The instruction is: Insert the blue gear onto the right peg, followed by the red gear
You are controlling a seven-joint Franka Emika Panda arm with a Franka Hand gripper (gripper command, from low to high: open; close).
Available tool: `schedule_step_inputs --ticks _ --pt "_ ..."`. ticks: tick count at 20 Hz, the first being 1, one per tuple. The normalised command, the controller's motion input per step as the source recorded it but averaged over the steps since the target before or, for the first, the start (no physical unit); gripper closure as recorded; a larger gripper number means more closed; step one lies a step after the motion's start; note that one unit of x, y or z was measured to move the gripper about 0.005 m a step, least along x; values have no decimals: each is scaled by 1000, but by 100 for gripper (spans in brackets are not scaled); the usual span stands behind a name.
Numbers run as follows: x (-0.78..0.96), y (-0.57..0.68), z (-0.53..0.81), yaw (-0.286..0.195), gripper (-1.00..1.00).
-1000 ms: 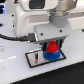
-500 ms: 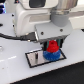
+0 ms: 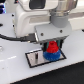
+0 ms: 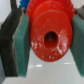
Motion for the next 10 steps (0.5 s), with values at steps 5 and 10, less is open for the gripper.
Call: schedule_step_inputs --ticks 5,10 --pt "197 41 62 0 100" --pt "42 106 226 0 100"
